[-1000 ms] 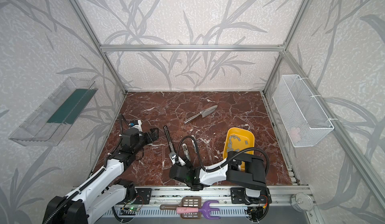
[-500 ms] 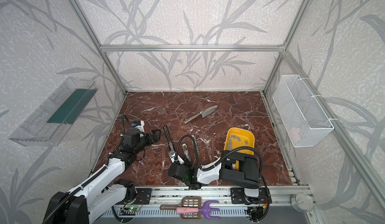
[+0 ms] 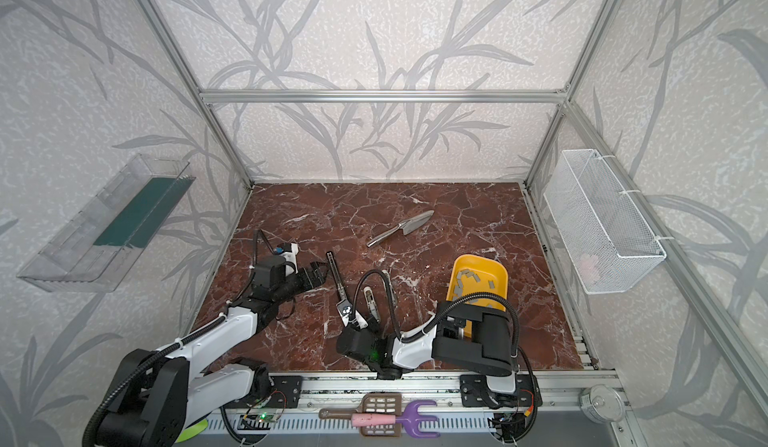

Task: Load the staples into the stapler

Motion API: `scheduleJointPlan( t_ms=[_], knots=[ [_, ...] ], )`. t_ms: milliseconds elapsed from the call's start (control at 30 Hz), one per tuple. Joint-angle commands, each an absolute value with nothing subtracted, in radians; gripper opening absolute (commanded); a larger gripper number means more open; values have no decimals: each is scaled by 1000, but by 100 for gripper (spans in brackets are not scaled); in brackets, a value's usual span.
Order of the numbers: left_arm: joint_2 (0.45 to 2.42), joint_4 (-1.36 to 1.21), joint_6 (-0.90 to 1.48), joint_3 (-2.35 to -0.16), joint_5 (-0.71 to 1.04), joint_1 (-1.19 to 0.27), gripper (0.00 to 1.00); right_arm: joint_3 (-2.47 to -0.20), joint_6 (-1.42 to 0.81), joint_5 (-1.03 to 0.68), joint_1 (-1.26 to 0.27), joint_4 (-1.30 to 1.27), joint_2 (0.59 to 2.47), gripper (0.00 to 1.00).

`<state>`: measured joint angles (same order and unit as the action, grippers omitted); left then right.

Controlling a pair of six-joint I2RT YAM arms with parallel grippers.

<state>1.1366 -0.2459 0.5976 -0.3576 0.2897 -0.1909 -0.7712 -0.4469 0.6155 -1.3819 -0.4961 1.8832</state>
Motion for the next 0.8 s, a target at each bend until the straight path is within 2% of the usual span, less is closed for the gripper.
scheduleJointPlan(
  t_ms=[0,67,200,467,767],
  knots=[
    [1150,-306,619,-343,315,-188,94,-759,-459,653,-1380,-521,1902,21],
    [1159,-320,628,-339,327,-189,93,-756,-459,653,-1380,-531,1902,12],
    [1166,-315,652,-333,350,-191,89,-744,-456,649,-1379,-569,1902,5],
    [1142,-347,738,-255,257,-207,89,-742,-468,626,-1378,-619,1904,3],
    [1247,-552,829,-223,291,-232,89,-749,-542,523,-1379,-619,1863,0]
  ],
)
